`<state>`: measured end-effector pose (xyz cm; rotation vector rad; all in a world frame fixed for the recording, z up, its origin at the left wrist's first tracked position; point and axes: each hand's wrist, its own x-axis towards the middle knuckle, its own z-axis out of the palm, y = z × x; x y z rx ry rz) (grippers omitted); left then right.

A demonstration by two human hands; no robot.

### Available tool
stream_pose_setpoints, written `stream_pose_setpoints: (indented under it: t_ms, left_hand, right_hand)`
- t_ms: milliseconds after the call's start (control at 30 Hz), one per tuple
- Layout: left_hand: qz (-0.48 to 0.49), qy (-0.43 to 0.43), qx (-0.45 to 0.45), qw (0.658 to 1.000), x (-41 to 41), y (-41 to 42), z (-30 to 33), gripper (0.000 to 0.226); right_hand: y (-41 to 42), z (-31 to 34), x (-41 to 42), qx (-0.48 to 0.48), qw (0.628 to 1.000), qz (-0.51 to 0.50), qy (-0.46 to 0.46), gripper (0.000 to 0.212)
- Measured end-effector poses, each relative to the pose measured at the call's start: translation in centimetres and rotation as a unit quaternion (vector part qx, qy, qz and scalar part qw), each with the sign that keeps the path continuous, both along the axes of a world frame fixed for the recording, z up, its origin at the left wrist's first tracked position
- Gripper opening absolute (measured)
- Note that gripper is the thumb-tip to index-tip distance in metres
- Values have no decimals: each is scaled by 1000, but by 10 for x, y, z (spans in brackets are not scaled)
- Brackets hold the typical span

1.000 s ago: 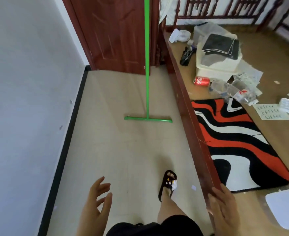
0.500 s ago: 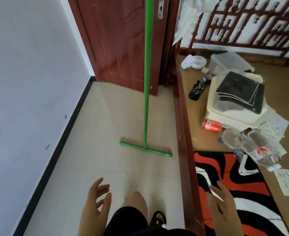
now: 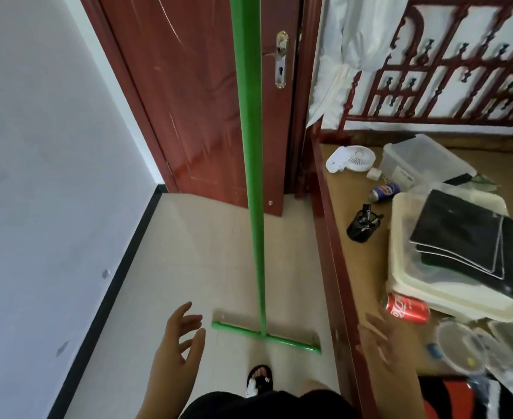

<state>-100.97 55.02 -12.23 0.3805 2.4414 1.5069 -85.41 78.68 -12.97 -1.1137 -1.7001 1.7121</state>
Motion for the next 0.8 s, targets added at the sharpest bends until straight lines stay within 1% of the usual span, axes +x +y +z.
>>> stream_pose_setpoints:
  t_ms: [33,67,133,200,233,267,300,367,433,533,633,700,800]
  left_hand:
    - [-5,0,1,1000,-7,9,1,48]
    - [-9,2,1,1000,-14,19,2,47]
    - [-11,14,2,1000,-27,39,6,46]
    - [-12,18,1,1000,-41,61,10,43]
    - [-16,15,0,1000,-47,73,13,43]
    - [-26,13,-6,1000,-53,84,17,43]
    - [-40,12,-16,999,-58,95,20,45]
    - [-68,16,-41,997,-66,117,27,50]
    - [-78,36,-55,995,-72,135,30,48]
    - [-49,48,-55,996,-79,151,32,36]
    - [-21,37,-36,998,-84,155,31,27]
    - [11,29,-19,999,-90,153,31,22]
    - [61,15,-11,998,-107,145,31,20]
  right_hand:
    - [5,3,-9,-2,1000,7,3,67]
    - [11,6,-16,10,1000,22,-14,56]
    - [21,19,-40,56,996,69,-14,46]
    - [29,36,-70,63,990,125,-5,45]
    - [33,49,-87,68,984,166,3,49]
    - [37,61,-104,88,973,211,15,51]
    - [41,73,-121,115,959,257,24,47]
    - [46,95,-154,171,919,355,23,44]
    - [51,106,-181,210,879,428,23,43]
    - [60,110,-207,206,859,466,42,33]
    - [65,107,-222,187,846,496,61,33]
    - [62,106,-236,186,836,512,67,28]
    - [50,106,-262,188,823,528,85,25]
